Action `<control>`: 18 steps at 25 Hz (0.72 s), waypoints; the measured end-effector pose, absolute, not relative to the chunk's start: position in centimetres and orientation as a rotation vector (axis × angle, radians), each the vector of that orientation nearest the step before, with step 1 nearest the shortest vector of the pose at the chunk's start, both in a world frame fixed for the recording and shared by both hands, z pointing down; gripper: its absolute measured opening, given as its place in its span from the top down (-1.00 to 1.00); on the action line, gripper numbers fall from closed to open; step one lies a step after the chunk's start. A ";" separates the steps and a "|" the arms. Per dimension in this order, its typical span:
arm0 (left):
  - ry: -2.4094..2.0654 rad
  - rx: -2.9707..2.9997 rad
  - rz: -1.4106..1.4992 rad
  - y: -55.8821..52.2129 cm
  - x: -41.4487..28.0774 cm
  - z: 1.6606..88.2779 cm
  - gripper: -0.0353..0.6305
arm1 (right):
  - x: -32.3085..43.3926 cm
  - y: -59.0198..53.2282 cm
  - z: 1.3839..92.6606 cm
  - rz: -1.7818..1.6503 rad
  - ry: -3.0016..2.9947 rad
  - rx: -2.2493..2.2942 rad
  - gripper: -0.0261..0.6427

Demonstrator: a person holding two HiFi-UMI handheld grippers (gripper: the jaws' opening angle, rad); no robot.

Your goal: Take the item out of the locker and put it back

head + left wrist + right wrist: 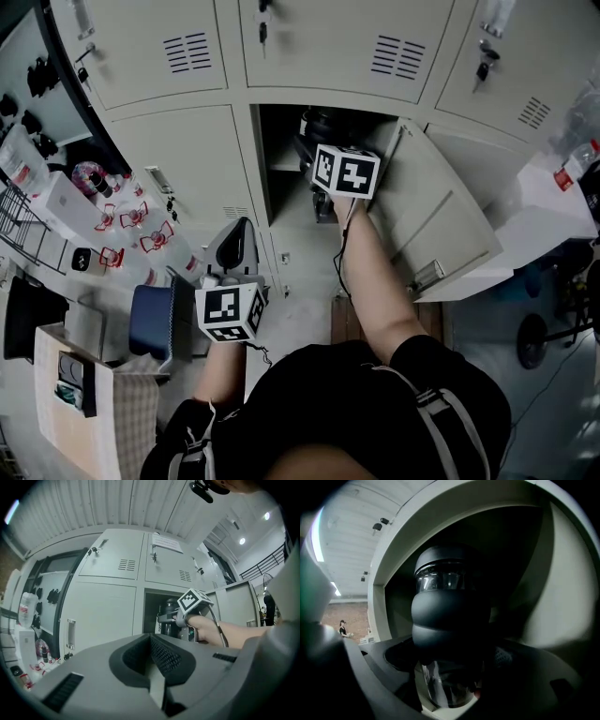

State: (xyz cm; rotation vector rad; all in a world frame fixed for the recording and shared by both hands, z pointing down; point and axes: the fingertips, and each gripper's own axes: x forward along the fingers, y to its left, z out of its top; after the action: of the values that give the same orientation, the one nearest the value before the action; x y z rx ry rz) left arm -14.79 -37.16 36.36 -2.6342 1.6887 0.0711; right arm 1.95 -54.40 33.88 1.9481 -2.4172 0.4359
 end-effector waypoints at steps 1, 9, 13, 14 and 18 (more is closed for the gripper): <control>1.687 -2.635 0.072 -37.0 -14.7 36.4 0.86 | 2.0 -53.9 33.9 0.455 -2.428 1.943 -0.34; 1.708 -2.617 0.078 -35.5 -14.5 36.3 0.85 | 0.9 -49.9 35.7 0.457 -2.484 1.855 -0.34; 1.736 -2.600 0.076 -34.3 -14.2 36.5 0.86 | -0.1 -46.5 36.7 0.397 -2.515 1.789 -0.34; 1.745 -2.596 0.075 -33.9 -14.1 36.6 0.86 | -0.3 -45.5 36.8 0.379 -2.526 1.769 -0.34; 1.786 -2.578 0.073 -32.4 -13.3 36.8 0.85 | -0.9 -41.4 36.4 0.297 -2.588 1.691 -0.34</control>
State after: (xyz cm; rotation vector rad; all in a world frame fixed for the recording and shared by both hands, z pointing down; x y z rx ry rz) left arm -13.34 -32.43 36.82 -2.5776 1.7857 0.0728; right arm -0.89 -41.36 36.36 1.6908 -2.5884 0.2969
